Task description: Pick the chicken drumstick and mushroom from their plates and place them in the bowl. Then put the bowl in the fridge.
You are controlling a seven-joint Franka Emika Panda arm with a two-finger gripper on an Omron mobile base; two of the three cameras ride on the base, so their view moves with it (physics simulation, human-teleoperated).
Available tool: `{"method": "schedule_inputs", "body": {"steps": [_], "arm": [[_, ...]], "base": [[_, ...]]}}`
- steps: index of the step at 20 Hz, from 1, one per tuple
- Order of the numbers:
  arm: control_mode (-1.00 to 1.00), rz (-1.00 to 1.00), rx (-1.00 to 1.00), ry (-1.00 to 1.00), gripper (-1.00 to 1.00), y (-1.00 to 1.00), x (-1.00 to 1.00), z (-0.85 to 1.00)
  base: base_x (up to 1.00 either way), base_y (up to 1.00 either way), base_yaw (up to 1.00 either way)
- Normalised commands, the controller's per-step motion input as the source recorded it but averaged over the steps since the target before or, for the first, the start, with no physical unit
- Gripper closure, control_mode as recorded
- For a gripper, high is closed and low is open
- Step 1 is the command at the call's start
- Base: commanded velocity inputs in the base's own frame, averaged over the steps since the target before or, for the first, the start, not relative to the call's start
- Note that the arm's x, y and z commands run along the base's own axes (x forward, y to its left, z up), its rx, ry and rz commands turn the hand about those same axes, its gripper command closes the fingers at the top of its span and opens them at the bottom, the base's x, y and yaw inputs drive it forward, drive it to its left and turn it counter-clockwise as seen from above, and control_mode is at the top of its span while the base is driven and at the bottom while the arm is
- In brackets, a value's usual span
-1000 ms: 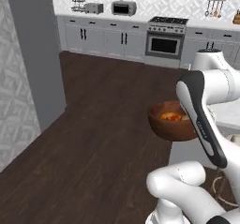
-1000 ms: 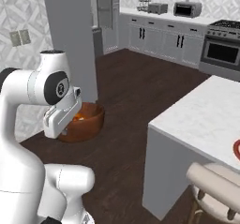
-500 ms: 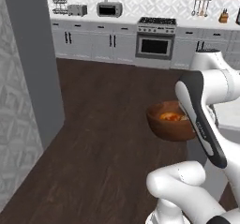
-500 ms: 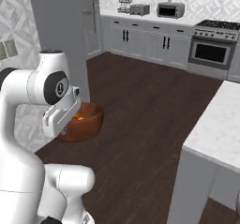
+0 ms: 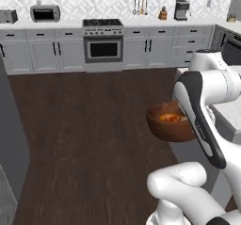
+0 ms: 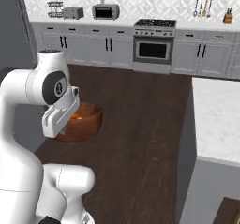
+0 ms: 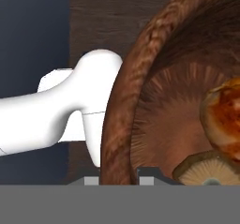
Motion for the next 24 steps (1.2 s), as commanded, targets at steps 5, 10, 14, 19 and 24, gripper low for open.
{"method": "schedule_inputs", "body": {"steps": [5,10,14,19,24], "arm": [[1.0,0.0,0.0,0.0,1.0,0.0,0.0,0.0],[1.0,0.0,0.0,0.0,1.0,0.0,0.0,0.0],[1.0,0.0,0.0,0.0,1.0,0.0,0.0,0.0],[1.0,0.0,0.0,0.0,1.0,0.0,0.0,0.0],[1.0,0.0,0.0,0.0,1.0,0.0,0.0,0.0]], "base": [[0.93,0.4,-0.58],[1.0,0.13,-0.18],[1.0,0.02,0.03],[1.0,0.02,0.15],[1.0,0.0,0.23]]}}
